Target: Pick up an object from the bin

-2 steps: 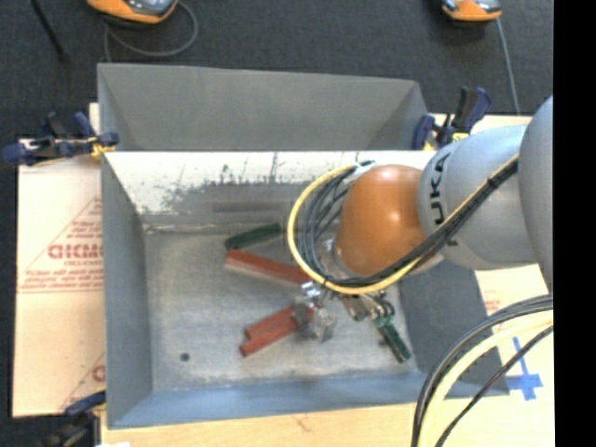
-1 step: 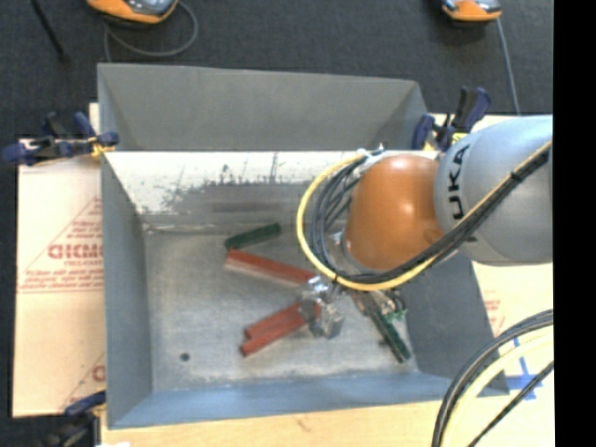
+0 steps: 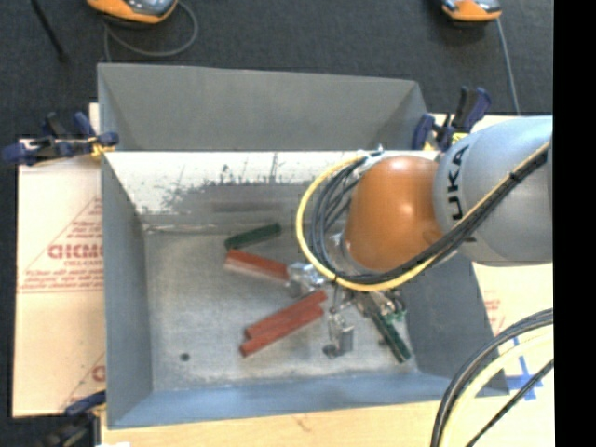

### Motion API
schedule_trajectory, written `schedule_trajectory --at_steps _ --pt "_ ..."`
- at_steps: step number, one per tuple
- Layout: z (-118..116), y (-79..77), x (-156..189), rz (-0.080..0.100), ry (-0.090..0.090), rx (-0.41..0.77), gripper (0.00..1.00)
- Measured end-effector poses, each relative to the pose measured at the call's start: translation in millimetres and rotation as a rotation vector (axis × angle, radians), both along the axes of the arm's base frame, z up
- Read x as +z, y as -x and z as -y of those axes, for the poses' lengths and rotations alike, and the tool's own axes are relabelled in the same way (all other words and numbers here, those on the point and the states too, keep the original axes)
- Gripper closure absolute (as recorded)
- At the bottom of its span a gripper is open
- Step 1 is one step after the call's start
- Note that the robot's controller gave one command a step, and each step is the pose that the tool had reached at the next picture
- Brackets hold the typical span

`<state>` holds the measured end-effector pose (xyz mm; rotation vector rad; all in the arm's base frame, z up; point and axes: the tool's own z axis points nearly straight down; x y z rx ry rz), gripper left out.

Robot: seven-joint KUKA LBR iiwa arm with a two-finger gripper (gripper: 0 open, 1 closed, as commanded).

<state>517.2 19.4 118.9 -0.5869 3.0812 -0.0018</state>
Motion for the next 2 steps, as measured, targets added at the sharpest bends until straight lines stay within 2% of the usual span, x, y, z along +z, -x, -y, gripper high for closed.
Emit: schedule_trajectory --at_steps 1,2 --pt "-6.9 -7.2 -50.4 -0.006 0.001 0.131 0.00" --pt "-6.9 -7.9 -48.5 -0.003 0.000 0.130 1.00"
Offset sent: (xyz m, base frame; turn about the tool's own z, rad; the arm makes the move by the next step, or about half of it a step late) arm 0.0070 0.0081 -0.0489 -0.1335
